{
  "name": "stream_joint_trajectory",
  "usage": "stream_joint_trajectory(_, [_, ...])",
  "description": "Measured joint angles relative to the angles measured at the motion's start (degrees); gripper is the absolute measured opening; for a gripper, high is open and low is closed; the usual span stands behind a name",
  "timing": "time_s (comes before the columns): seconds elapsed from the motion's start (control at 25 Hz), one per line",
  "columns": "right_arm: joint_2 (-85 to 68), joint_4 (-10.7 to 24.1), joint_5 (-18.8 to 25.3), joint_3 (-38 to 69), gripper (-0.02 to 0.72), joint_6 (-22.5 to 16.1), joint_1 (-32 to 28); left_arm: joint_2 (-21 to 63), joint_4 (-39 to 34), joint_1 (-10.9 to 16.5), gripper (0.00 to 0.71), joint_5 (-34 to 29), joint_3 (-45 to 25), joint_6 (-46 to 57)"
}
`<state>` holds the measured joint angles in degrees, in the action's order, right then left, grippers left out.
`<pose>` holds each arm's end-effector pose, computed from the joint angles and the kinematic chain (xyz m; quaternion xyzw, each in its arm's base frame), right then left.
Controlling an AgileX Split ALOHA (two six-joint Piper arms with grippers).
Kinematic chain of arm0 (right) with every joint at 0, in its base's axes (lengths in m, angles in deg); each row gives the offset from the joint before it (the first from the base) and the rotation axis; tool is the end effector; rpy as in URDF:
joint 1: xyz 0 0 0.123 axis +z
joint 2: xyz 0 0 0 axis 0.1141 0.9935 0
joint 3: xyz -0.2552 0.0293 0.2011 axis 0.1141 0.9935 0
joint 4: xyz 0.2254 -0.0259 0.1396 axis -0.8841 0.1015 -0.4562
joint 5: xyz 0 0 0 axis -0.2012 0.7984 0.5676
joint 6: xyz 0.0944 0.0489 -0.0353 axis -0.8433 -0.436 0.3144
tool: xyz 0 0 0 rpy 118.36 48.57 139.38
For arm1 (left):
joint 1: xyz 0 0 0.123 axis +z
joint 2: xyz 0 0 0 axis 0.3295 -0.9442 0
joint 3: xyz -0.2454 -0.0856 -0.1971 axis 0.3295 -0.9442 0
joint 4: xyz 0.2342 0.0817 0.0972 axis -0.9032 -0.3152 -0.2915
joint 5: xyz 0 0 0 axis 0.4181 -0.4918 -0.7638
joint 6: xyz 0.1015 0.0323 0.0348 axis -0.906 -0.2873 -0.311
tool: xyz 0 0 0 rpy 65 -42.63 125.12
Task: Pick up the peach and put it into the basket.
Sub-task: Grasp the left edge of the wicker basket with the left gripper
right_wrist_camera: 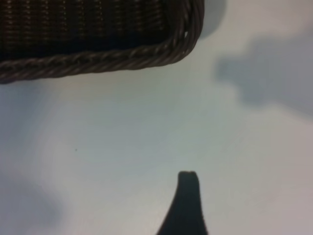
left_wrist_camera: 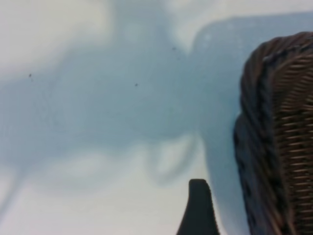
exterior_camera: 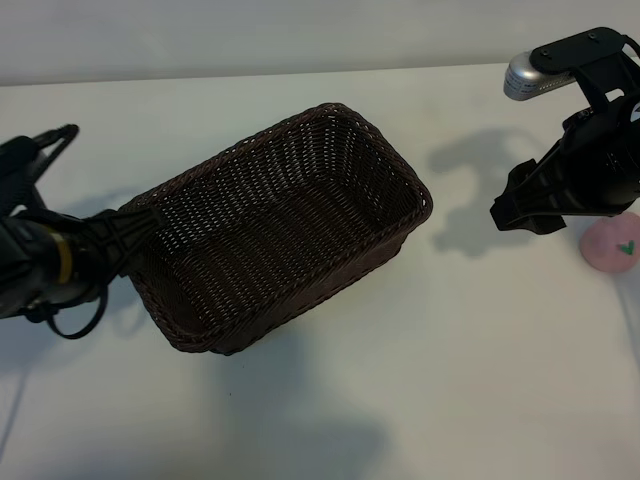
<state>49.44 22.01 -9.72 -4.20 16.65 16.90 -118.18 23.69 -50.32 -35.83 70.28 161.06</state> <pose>0.2848 0.0770 0.2886 -0.1393 0.9569 0.1215 0.2240 0.2206 -0.0972 0.2317 -0.2250 0.9334 -0.0680 0.2710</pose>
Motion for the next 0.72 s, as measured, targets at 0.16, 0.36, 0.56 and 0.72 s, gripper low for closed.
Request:
stream_joint_trajectory(0.16, [0.0,-0.06,0.05,0.0,0.595,0.0,0.0,-3.74,1.32,0.0,0.565,4.4,0.0,0.11])
stream_joint_trajectory(0.36, [0.0,-0.06,0.28,0.0,0.595,0.0,0.0,-7.71,2.8,0.0,0.565,6.96,0.0,0.11])
stream_joint_trajectory(0.56, [0.0,-0.06,0.32,0.0,0.595,0.0,0.0,-10.7,3.04,0.06,0.565,10.02,0.0,0.16])
stream_joint_trajectory(0.72, [0.0,-0.06,0.33,0.0,0.595,0.0,0.0,-12.41,4.01,0.06,0.565,12.15,0.0,0.16])
